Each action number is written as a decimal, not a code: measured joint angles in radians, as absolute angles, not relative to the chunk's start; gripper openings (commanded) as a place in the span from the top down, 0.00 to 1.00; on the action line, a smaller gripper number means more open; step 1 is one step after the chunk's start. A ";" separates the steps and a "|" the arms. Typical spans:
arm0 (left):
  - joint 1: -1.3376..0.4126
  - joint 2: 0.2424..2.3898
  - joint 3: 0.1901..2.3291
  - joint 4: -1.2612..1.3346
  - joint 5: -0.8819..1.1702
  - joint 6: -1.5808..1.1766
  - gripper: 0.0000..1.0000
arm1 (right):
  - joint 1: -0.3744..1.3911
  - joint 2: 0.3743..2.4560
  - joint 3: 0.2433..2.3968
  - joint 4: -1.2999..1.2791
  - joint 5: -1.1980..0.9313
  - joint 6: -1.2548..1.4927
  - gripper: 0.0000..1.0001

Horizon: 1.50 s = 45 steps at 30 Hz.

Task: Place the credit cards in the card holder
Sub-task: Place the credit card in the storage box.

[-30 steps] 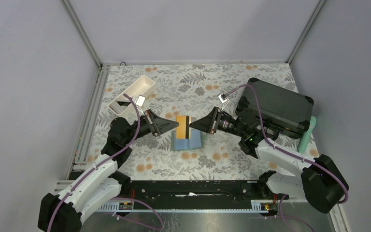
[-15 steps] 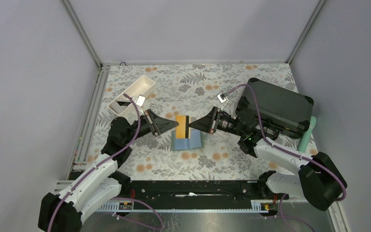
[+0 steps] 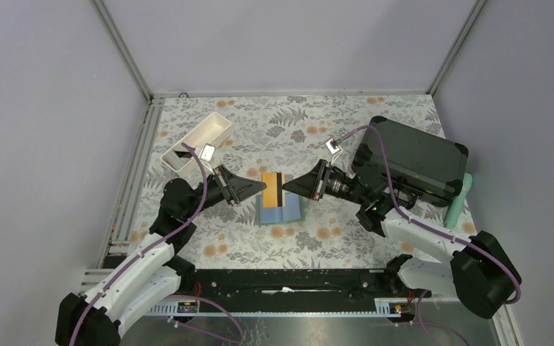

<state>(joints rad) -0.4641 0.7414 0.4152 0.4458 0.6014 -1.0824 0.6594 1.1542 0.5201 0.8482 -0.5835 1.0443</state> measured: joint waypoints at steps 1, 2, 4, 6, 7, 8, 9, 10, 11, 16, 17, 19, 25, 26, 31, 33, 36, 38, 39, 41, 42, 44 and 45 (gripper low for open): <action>-0.464 0.739 0.414 0.439 0.599 -1.082 1.00 | 0.660 1.154 0.520 0.846 -0.583 1.044 1.00; -0.465 0.737 0.414 0.437 0.597 -1.082 1.00 | 0.661 1.154 0.519 0.846 -0.581 1.044 1.00; -0.466 0.734 0.414 0.433 0.593 -1.082 1.00 | 0.661 1.154 0.519 0.846 -0.577 1.044 1.00; -0.467 0.733 0.414 0.431 0.591 -1.082 1.00 | 0.662 1.154 0.519 0.846 -0.577 1.044 0.99; -0.467 0.733 0.414 0.430 0.591 -1.083 1.00 | 0.662 1.154 0.519 0.846 -0.578 1.043 0.92; -0.467 0.733 0.414 0.429 0.591 -1.083 1.00 | 0.662 1.154 0.519 0.846 -0.579 1.043 0.85; -0.467 0.734 0.414 0.429 0.592 -1.083 1.00 | 0.662 1.154 0.519 0.846 -0.583 1.041 0.78; -0.467 0.735 0.414 0.430 0.593 -1.083 1.00 | 0.662 1.155 0.519 0.846 -0.586 1.040 0.71; -0.467 0.735 0.414 0.430 0.593 -1.083 1.00 | 0.660 1.155 0.519 0.844 -0.588 1.035 0.66; -0.457 0.745 0.414 0.452 0.591 -1.088 1.00 | 0.653 1.165 0.520 0.844 -0.596 1.025 0.55; -0.457 0.749 0.414 0.456 0.591 -1.090 1.00 | 0.653 1.169 0.521 0.845 -0.598 1.024 0.54; -0.457 0.755 0.413 0.469 0.591 -1.093 1.00 | 0.653 1.186 0.525 0.850 -0.610 1.026 0.51; -0.457 0.755 0.406 0.474 0.592 -1.097 1.00 | 0.653 1.240 0.551 0.866 -0.642 1.031 0.58; -0.457 0.755 0.403 0.474 0.592 -1.097 1.00 | 0.653 1.250 0.562 0.866 -0.647 1.031 0.65; -0.457 0.782 0.402 0.498 0.608 -1.096 1.00 | 0.654 1.280 0.605 0.875 -0.655 1.040 0.99; -0.453 0.799 0.402 0.513 0.617 -1.095 1.00 | 0.654 1.282 0.606 0.884 -0.657 1.045 1.00; -0.450 0.816 0.402 0.536 0.630 -1.092 0.87 | 0.653 1.280 0.607 0.885 -0.656 1.046 1.00; -0.449 0.822 0.402 0.543 0.636 -1.087 0.82 | 0.653 1.275 0.607 0.881 -0.656 1.044 1.00; -0.449 0.826 0.402 0.545 0.643 -1.084 0.77 | 0.654 1.271 0.606 0.878 -0.656 1.043 1.00; -0.451 0.832 0.402 0.545 0.660 -1.077 0.59 | 0.654 1.254 0.606 0.865 -0.656 1.038 1.00; -0.451 0.833 0.402 0.545 0.664 -1.072 0.51 | 0.654 1.246 0.606 0.862 -0.655 1.036 1.00; -0.451 0.833 0.402 0.538 0.679 -1.063 0.37 | 0.654 1.227 0.606 0.862 -0.653 1.035 1.00; -0.451 0.832 0.404 0.528 0.686 -1.055 0.33 | 0.654 1.214 0.606 0.862 -0.653 1.035 1.00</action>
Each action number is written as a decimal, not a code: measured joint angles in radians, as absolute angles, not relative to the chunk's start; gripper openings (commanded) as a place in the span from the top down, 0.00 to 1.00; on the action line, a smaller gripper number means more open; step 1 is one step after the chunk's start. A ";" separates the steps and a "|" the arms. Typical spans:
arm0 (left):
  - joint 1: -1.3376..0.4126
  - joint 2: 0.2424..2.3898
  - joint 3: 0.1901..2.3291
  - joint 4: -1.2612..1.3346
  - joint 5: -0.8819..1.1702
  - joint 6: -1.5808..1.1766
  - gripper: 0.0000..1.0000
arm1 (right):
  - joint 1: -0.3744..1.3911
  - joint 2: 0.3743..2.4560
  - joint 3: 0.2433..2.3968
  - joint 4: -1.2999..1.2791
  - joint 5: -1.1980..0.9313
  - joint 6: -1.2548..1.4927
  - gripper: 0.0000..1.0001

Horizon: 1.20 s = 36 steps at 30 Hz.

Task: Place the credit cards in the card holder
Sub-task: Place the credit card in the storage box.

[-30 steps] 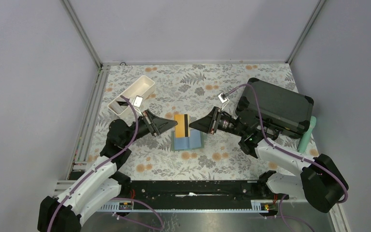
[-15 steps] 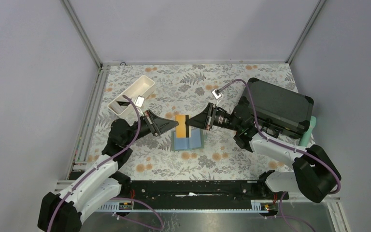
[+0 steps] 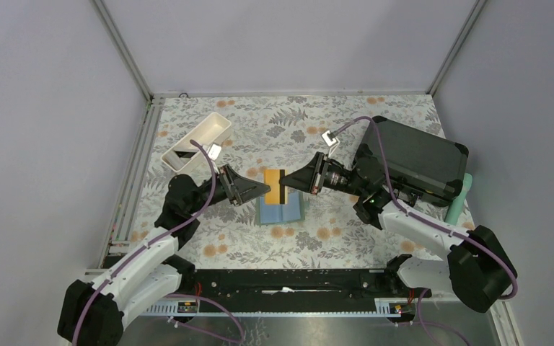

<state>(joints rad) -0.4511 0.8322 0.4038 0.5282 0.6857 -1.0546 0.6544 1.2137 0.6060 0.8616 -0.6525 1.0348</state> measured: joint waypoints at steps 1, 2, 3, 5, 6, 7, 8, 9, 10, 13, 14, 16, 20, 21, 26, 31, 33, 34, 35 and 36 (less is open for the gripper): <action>-0.451 0.832 0.408 0.515 0.693 -1.048 0.30 | 0.654 1.204 0.606 0.862 -0.653 1.035 1.00; -0.451 0.831 0.412 0.503 0.697 -1.040 0.28 | 0.654 1.195 0.604 0.865 -0.653 1.035 1.00; -0.451 0.829 0.419 0.486 0.701 -1.032 0.26 | 0.654 1.187 0.603 0.867 -0.654 1.035 1.00; -0.451 0.822 0.430 0.463 0.706 -1.016 0.25 | 0.654 1.176 0.600 0.867 -0.657 1.036 1.00; -0.451 0.818 0.435 0.455 0.709 -1.013 0.26 | 0.654 1.174 0.599 0.867 -0.661 1.036 1.00; -0.451 0.813 0.442 0.447 0.714 -1.006 0.27 | 0.654 1.173 0.599 0.867 -0.668 1.036 1.00; -0.451 0.810 0.448 0.442 0.717 -1.000 0.28 | 0.654 1.173 0.599 0.865 -0.676 1.036 1.00; -0.451 0.804 0.454 0.439 0.722 -0.994 0.30 | 0.654 1.173 0.598 0.865 -0.683 1.036 1.00; -0.451 0.799 0.459 0.435 0.725 -0.991 0.34 | 0.654 1.173 0.597 0.865 -0.691 1.036 1.00; -0.445 0.785 0.477 0.434 0.738 -0.981 0.44 | 0.654 1.172 0.597 0.858 -0.715 1.035 1.00; -0.439 0.781 0.482 0.435 0.742 -0.978 0.47 | 0.654 1.172 0.597 0.856 -0.725 1.035 1.00; -0.424 0.773 0.488 0.437 0.754 -0.976 0.55 | 0.654 1.171 0.596 0.859 -0.740 1.036 1.00; -0.389 0.760 0.489 0.438 0.778 -0.977 0.62 | 0.654 1.170 0.590 0.874 -0.770 1.045 1.00; -0.384 0.756 0.489 0.439 0.783 -0.977 0.62 | 0.654 1.170 0.589 0.881 -0.777 1.050 1.00; -0.376 0.743 0.489 0.425 0.795 -0.971 0.62 | 0.654 1.172 0.588 0.921 -0.799 1.068 1.00; -0.376 0.736 0.489 0.401 0.805 -0.966 0.62 | 0.654 1.180 0.588 0.937 -0.807 1.074 1.00; -0.376 0.732 0.489 0.404 0.811 -0.967 0.61 | 0.654 1.188 0.588 0.937 -0.807 1.074 1.00; -0.376 0.728 0.489 0.410 0.813 -0.969 0.61 | 0.654 1.193 0.588 0.937 -0.807 1.075 1.00; -0.376 0.725 0.489 0.418 0.817 -0.973 0.61 | 0.654 1.196 0.588 0.937 -0.807 1.075 1.00; -0.376 0.721 0.489 0.425 0.820 -0.977 0.61 | 0.654 1.201 0.588 0.937 -0.807 1.075 1.00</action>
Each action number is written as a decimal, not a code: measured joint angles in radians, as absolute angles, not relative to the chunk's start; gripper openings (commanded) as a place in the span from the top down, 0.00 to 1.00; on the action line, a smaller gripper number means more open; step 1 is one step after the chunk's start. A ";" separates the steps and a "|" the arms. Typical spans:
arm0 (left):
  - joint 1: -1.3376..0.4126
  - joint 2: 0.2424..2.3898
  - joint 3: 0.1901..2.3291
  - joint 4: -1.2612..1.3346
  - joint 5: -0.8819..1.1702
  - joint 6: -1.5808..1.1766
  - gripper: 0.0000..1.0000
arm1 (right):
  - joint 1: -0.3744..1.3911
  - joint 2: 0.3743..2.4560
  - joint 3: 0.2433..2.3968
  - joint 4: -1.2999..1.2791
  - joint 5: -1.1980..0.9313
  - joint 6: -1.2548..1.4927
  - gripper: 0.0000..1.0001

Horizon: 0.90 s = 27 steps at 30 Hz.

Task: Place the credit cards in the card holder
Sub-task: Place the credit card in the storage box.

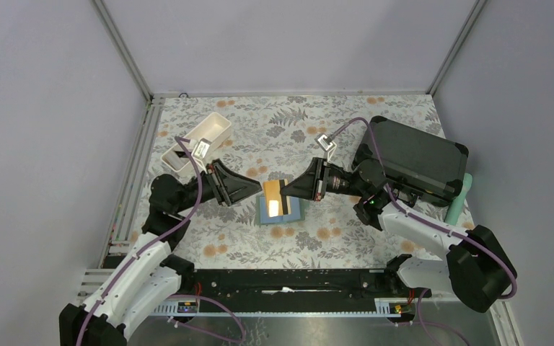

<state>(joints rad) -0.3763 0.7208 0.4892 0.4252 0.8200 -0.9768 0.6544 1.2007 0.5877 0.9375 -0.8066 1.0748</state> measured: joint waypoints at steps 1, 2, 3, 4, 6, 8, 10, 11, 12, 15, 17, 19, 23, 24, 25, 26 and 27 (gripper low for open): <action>-0.376 0.719 0.489 0.432 0.825 -0.978 0.60 | 0.654 1.204 0.588 0.937 -0.807 1.075 1.00; -0.376 0.719 0.489 0.444 0.828 -0.982 0.61 | 0.654 1.206 0.588 0.938 -0.807 1.075 1.00; -0.376 0.719 0.489 0.451 0.831 -0.986 0.61 | 0.654 1.208 0.588 0.938 -0.807 1.075 1.00; -0.376 0.720 0.489 0.456 0.832 -0.990 0.61 | 0.654 1.209 0.588 0.938 -0.807 1.075 1.00; -0.376 0.723 0.489 0.466 0.834 -0.995 0.61 | 0.654 1.210 0.588 0.941 -0.807 1.076 1.00; -0.376 0.728 0.489 0.467 0.835 -0.996 0.62 | 0.654 1.211 0.588 0.945 -0.808 1.076 1.00; -0.376 0.735 0.489 0.465 0.835 -0.995 0.62 | 0.654 1.211 0.588 0.952 -0.811 1.079 1.00; -0.377 0.741 0.489 0.464 0.835 -0.995 0.62 | 0.654 1.211 0.588 0.955 -0.813 1.079 1.00; -0.377 0.743 0.489 0.464 0.834 -0.996 0.62 | 0.654 1.211 0.588 0.955 -0.816 1.079 1.00; -0.379 0.749 0.489 0.462 0.834 -0.995 0.62 | 0.654 1.211 0.588 0.955 -0.827 1.081 1.00; -0.380 0.749 0.489 0.462 0.834 -0.995 0.62 | 0.654 1.211 0.588 0.956 -0.832 1.082 1.00; -0.382 0.751 0.489 0.462 0.834 -0.995 0.63 | 0.654 1.211 0.588 0.956 -0.833 1.082 1.00; -0.387 0.763 0.489 0.461 0.834 -0.995 0.65 | 0.654 1.211 0.588 0.957 -0.833 1.085 1.00; -0.389 0.766 0.489 0.460 0.834 -0.995 0.65 | 0.654 1.211 0.588 0.960 -0.833 1.087 1.00; -0.391 0.768 0.489 0.460 0.834 -0.995 0.66 | 0.654 1.211 0.588 0.963 -0.833 1.090 1.00; -0.393 0.769 0.489 0.458 0.834 -0.995 0.66 | 0.654 1.211 0.588 0.967 -0.833 1.091 1.00; -0.394 0.769 0.489 0.457 0.834 -0.995 0.66 | 0.654 1.211 0.588 0.971 -0.834 1.093 1.00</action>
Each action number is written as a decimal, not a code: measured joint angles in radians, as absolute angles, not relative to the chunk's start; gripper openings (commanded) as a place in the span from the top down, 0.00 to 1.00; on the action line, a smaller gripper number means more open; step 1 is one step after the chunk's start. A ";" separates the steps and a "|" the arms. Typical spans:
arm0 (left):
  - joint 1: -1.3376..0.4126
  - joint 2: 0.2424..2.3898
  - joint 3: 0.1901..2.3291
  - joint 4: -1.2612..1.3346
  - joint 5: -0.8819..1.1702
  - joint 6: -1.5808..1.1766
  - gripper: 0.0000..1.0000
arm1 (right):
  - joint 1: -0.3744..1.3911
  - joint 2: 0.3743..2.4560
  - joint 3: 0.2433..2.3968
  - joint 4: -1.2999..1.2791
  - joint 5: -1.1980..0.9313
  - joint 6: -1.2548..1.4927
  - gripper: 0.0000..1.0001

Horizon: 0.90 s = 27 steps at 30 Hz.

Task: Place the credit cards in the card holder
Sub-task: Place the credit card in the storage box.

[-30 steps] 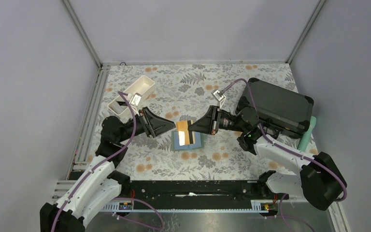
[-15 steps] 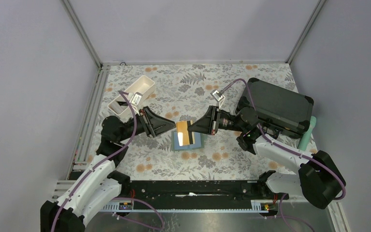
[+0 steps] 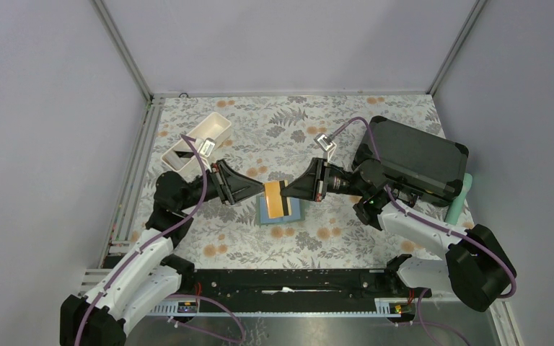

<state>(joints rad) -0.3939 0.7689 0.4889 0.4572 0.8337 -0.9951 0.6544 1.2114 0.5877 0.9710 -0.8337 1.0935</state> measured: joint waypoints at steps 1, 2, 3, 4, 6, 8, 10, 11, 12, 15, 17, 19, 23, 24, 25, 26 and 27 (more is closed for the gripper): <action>-0.395 0.769 0.489 0.458 0.834 -0.995 0.66 | 0.654 1.211 0.588 0.976 -0.834 1.095 1.00; -0.396 0.769 0.489 0.458 0.833 -0.995 0.67 | 0.654 1.211 0.588 0.980 -0.834 1.097 1.00; -0.397 0.769 0.488 0.458 0.833 -0.995 0.67 | 0.654 1.211 0.588 0.982 -0.835 1.098 1.00; -0.397 0.769 0.488 0.458 0.833 -0.995 0.67 | 0.654 1.211 0.588 0.985 -0.836 1.100 1.00; -0.398 0.768 0.486 0.460 0.831 -0.995 0.68 | 0.654 1.213 0.588 0.991 -0.839 1.104 1.00; -0.398 0.768 0.482 0.466 0.830 -0.995 0.68 | 0.654 1.214 0.588 0.997 -0.841 1.108 1.00; -0.398 0.768 0.481 0.466 0.830 -0.995 0.68 | 0.654 1.214 0.588 1.000 -0.844 1.110 1.00; -0.399 0.768 0.481 0.466 0.830 -0.995 0.68 | 0.654 1.214 0.588 1.001 -0.847 1.111 1.00; -0.400 0.768 0.481 0.466 0.830 -0.996 0.68 | 0.654 1.214 0.588 1.001 -0.849 1.113 1.00; -0.402 0.768 0.480 0.467 0.830 -0.996 0.68 | 0.654 1.215 0.588 1.005 -0.851 1.117 1.00; -0.403 0.768 0.480 0.469 0.830 -0.996 0.68 | 0.654 1.216 0.588 1.007 -0.851 1.118 1.00; -0.406 0.768 0.480 0.471 0.830 -0.996 0.68 | 0.654 1.219 0.588 1.008 -0.851 1.119 1.00; -0.418 0.773 0.480 0.473 0.824 -0.996 0.69 | 0.654 1.232 0.588 1.018 -0.851 1.119 1.00; -0.421 0.776 0.480 0.473 0.823 -0.996 0.69 | 0.654 1.236 0.588 1.023 -0.852 1.119 1.00; -0.425 0.782 0.480 0.473 0.821 -0.996 0.70 | 0.654 1.240 0.588 1.028 -0.854 1.119 1.00; -0.429 0.787 0.480 0.473 0.820 -0.996 0.72 | 0.654 1.244 0.588 1.030 -0.855 1.119 1.00; -0.432 0.791 0.480 0.473 0.818 -0.998 0.74 | 0.654 1.247 0.588 1.031 -0.855 1.119 1.00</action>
<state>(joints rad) -0.4324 0.7910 0.4805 0.4732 0.8185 -0.9977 0.6544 1.2469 0.5877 1.0306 -0.8551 1.1191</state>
